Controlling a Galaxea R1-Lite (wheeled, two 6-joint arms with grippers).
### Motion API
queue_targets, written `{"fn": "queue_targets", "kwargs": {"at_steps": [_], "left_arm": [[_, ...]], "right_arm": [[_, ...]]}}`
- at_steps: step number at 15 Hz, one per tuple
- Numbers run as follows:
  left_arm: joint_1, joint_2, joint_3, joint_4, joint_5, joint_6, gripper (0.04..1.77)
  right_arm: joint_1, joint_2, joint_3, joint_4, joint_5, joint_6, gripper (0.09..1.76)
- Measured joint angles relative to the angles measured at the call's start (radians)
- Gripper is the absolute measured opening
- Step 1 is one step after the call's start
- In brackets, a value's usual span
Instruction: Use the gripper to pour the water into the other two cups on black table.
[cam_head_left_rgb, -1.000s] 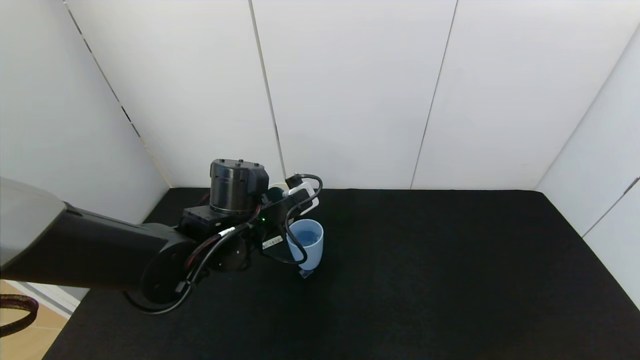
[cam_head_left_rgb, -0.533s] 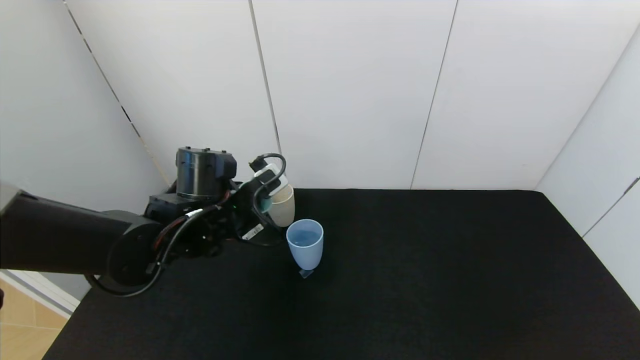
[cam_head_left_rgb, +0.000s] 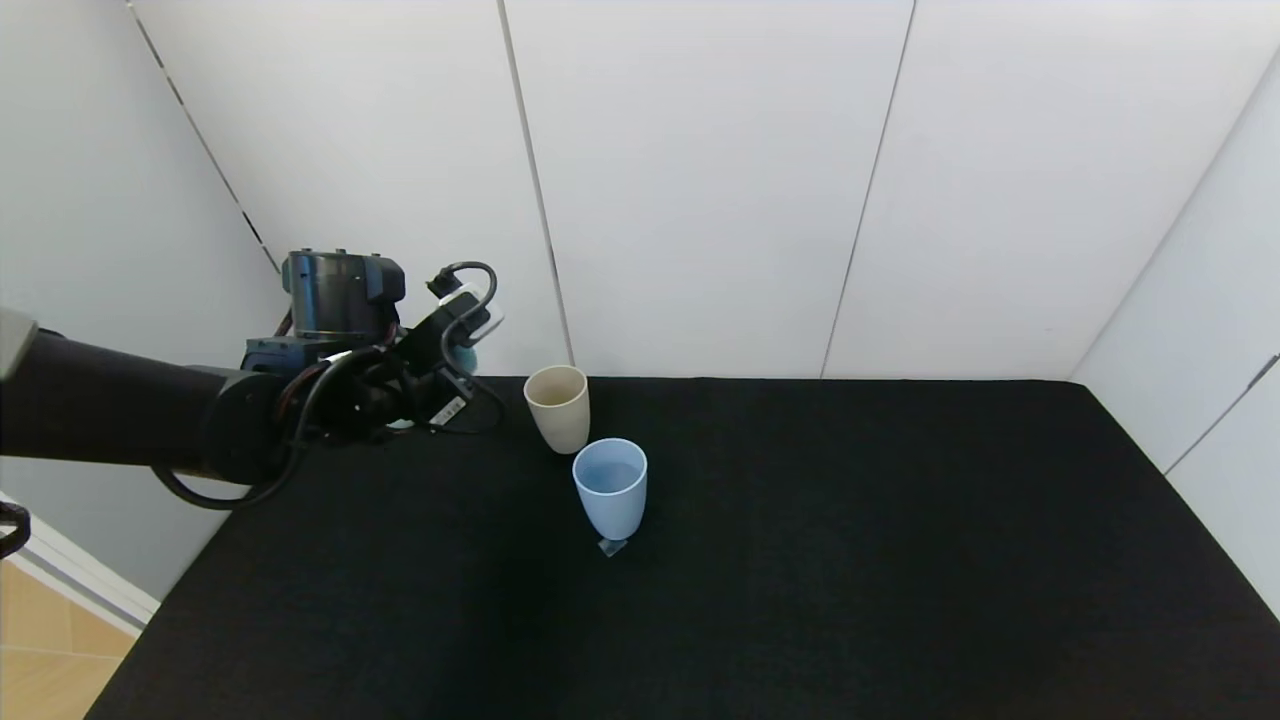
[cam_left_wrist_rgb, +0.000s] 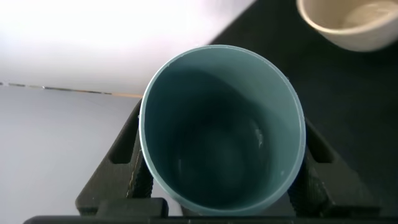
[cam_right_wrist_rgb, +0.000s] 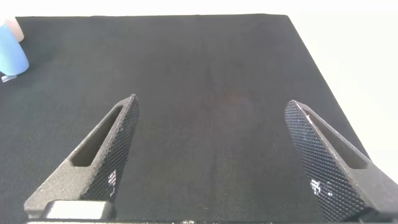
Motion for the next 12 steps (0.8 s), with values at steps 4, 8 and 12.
{"fn": "queue_targets", "kwargs": {"at_steps": [4, 8, 12], "left_arm": [[0.012, 0.080, -0.116, 0.001, 0.000, 0.104, 1.17], [-0.001, 0.135, -0.174, -0.011, 0.001, 0.242, 1.17], [-0.032, 0.174, -0.219, -0.011, 0.005, 0.317, 1.17]], "right_arm": [[0.000, 0.000, 0.000, 0.000, 0.000, 0.000, 1.71], [0.000, 0.000, 0.000, 0.000, -0.001, 0.000, 1.71], [0.000, 0.000, 0.000, 0.000, -0.001, 0.000, 1.71]]}}
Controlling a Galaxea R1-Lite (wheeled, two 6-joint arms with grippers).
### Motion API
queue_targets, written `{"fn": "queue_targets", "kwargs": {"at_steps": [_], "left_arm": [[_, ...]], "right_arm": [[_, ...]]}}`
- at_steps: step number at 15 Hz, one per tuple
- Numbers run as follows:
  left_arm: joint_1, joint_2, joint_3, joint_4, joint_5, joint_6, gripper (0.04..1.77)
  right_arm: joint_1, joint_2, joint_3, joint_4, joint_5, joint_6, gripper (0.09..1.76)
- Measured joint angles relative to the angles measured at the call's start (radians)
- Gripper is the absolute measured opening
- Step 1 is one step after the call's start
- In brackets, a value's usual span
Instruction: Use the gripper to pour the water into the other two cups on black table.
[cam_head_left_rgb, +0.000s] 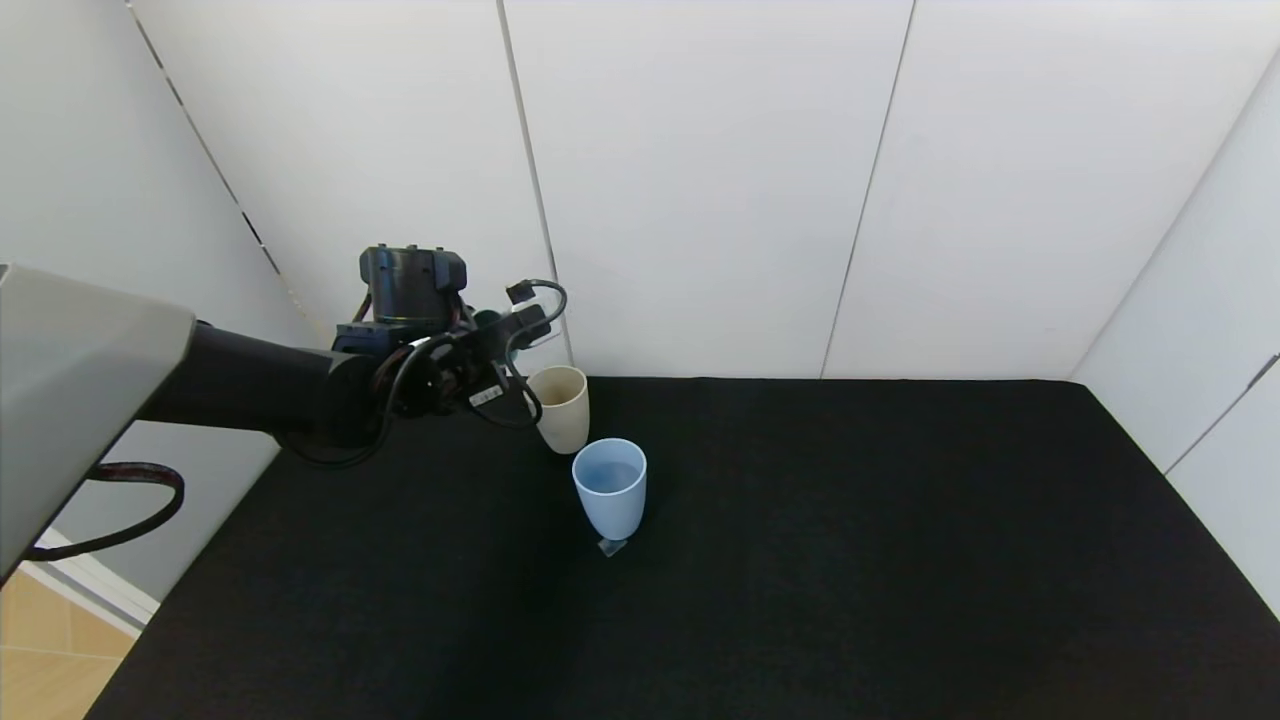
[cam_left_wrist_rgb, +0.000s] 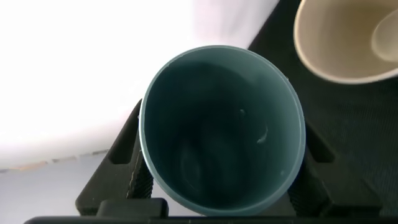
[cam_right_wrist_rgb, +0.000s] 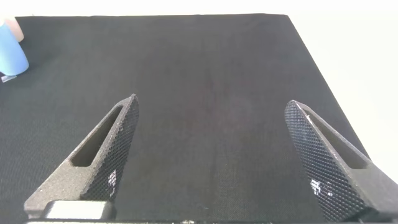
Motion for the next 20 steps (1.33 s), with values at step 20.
{"fn": "queue_targets", "kwargs": {"at_steps": [20], "left_arm": [[-0.072, 0.067, -0.093, 0.012, 0.106, 0.317, 1.17]], "right_arm": [[0.000, 0.000, 0.000, 0.000, 0.001, 0.000, 1.71]]}}
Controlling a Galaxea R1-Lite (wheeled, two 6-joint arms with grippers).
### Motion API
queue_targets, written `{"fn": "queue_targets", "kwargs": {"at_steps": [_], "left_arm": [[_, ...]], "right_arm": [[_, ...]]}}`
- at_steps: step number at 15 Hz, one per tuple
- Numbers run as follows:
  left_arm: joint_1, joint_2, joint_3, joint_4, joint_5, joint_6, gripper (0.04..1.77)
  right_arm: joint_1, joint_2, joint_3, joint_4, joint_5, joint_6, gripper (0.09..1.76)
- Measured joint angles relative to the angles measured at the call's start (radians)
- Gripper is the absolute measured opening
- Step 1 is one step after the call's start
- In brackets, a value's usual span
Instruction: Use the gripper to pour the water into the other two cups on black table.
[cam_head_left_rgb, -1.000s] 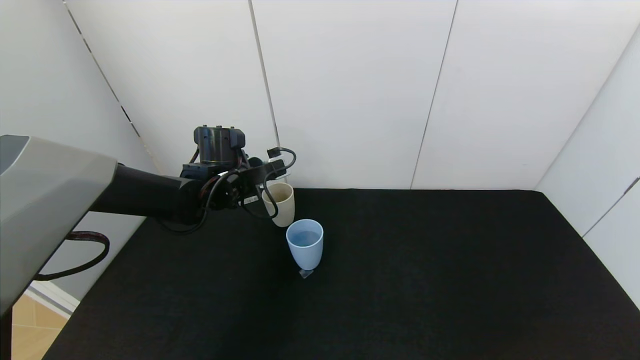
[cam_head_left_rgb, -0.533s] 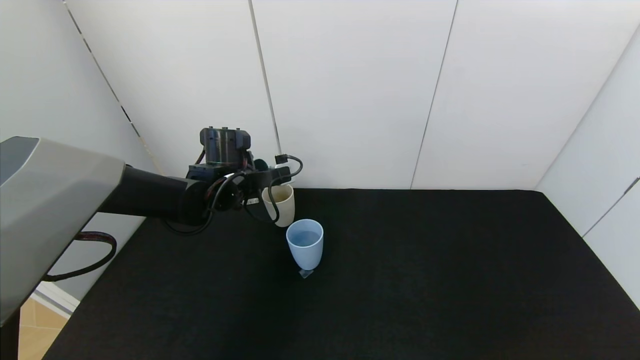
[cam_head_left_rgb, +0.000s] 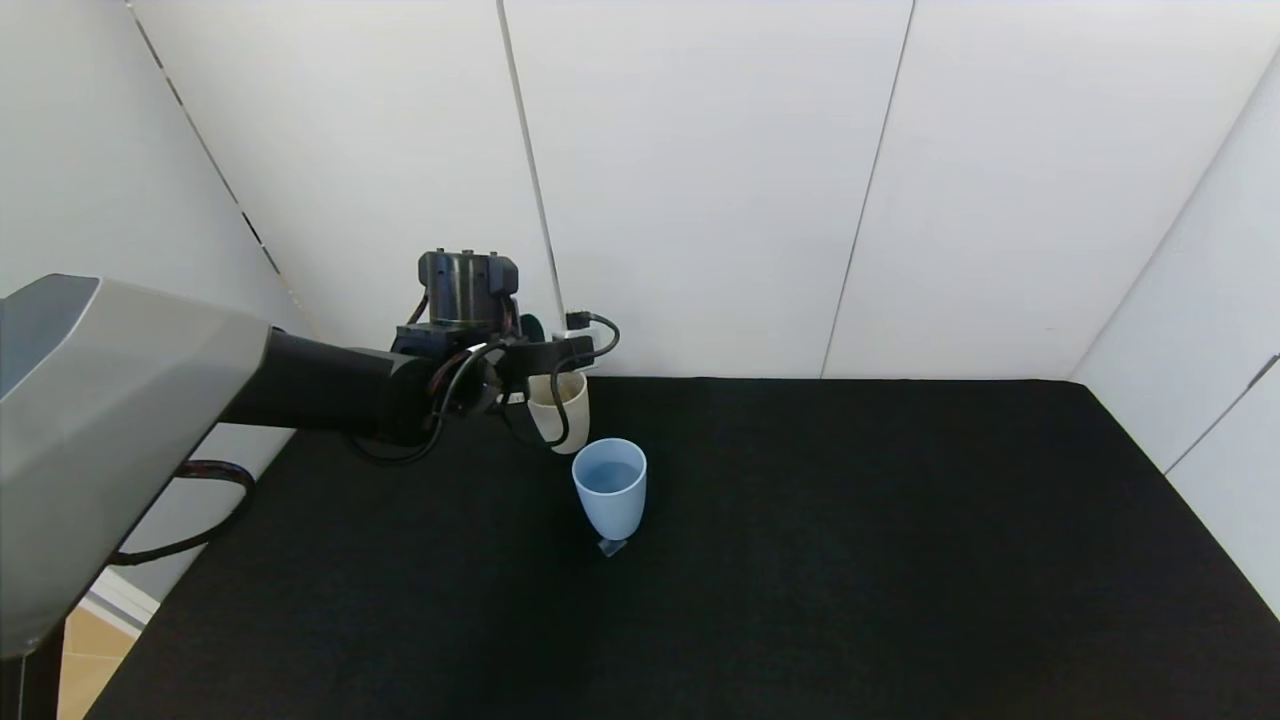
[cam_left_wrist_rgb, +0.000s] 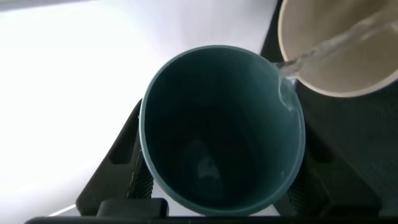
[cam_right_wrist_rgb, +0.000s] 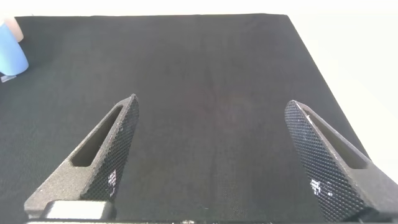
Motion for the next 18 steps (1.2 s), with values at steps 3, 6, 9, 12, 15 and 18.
{"fn": "queue_targets", "kwargs": {"at_steps": [3, 6, 9, 12, 15, 18], "left_arm": [[-0.003, 0.006, -0.015, -0.003, 0.010, 0.032, 1.17], [-0.007, 0.008, -0.019, -0.013, 0.029, 0.069, 1.17], [-0.007, 0.009, -0.020, -0.015, 0.032, 0.089, 1.17], [-0.006, 0.008, -0.026, -0.015, 0.045, 0.111, 1.17], [-0.007, 0.004, -0.027, -0.014, 0.045, 0.117, 1.17], [-0.006, 0.001, -0.024, -0.014, 0.044, 0.119, 1.17]], "right_arm": [[0.000, 0.000, 0.000, 0.000, -0.001, 0.000, 1.71], [0.000, 0.000, 0.000, 0.000, 0.000, 0.000, 1.71], [0.000, 0.000, 0.000, 0.000, 0.000, 0.000, 1.71], [0.000, 0.000, 0.000, 0.000, -0.001, 0.000, 1.71], [0.000, 0.000, 0.000, 0.000, -0.001, 0.000, 1.71], [0.000, 0.000, 0.000, 0.000, 0.000, 0.000, 1.71]]}}
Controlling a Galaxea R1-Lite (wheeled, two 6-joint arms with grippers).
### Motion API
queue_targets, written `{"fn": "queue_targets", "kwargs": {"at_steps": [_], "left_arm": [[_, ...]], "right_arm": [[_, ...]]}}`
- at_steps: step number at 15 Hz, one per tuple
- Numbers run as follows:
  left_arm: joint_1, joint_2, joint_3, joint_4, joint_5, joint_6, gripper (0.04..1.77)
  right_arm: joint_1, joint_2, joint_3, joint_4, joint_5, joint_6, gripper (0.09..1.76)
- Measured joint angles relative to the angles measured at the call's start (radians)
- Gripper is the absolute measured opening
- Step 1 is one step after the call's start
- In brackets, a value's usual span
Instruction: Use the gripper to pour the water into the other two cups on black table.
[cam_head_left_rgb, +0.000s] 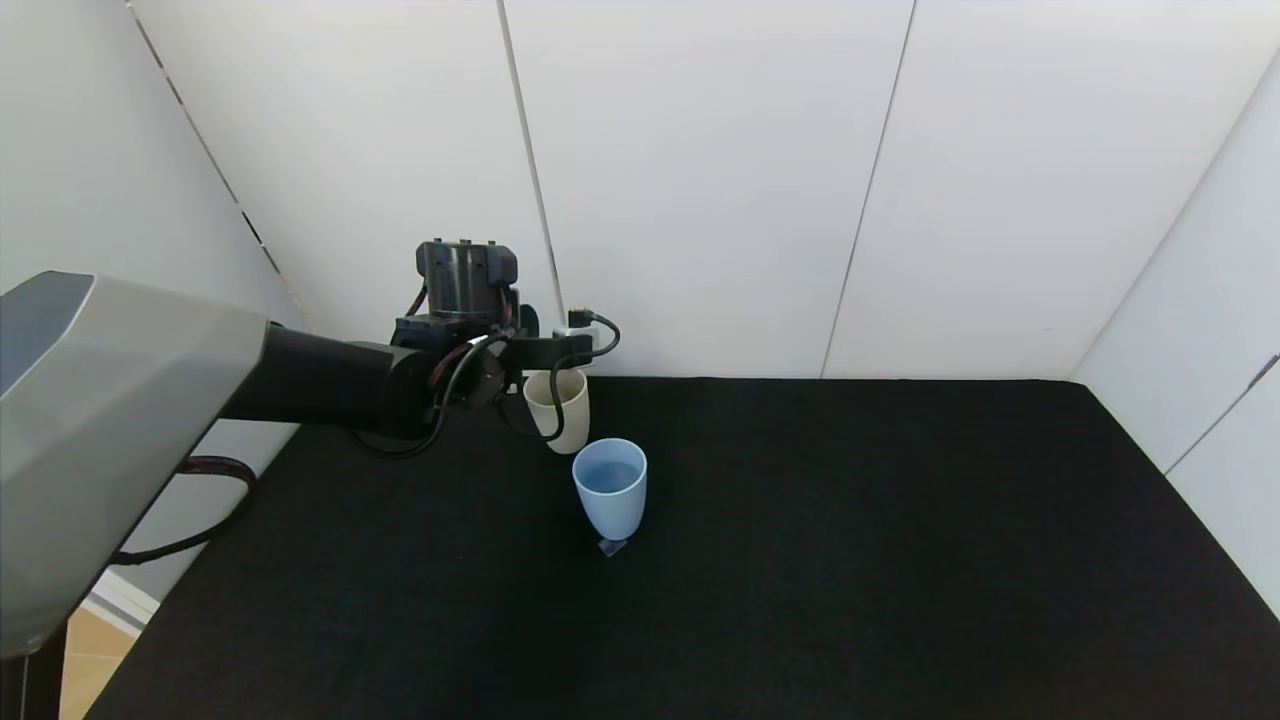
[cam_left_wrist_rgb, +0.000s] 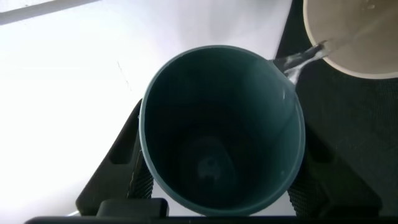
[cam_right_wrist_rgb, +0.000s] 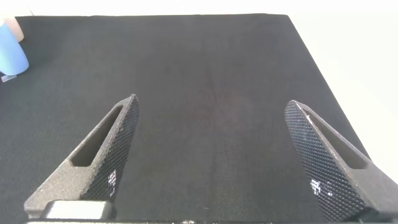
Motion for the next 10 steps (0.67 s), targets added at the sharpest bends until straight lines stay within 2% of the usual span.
{"fn": "queue_targets", "kwargs": {"at_steps": [6, 10], "left_arm": [[0.003, -0.002, 0.015, -0.002, -0.011, -0.023, 1.17], [0.007, 0.002, 0.032, 0.012, -0.018, -0.181, 1.17]], "right_arm": [[0.000, 0.000, 0.000, 0.000, 0.000, 0.000, 1.71], [0.000, 0.000, 0.000, 0.000, 0.000, 0.000, 1.71]]}}
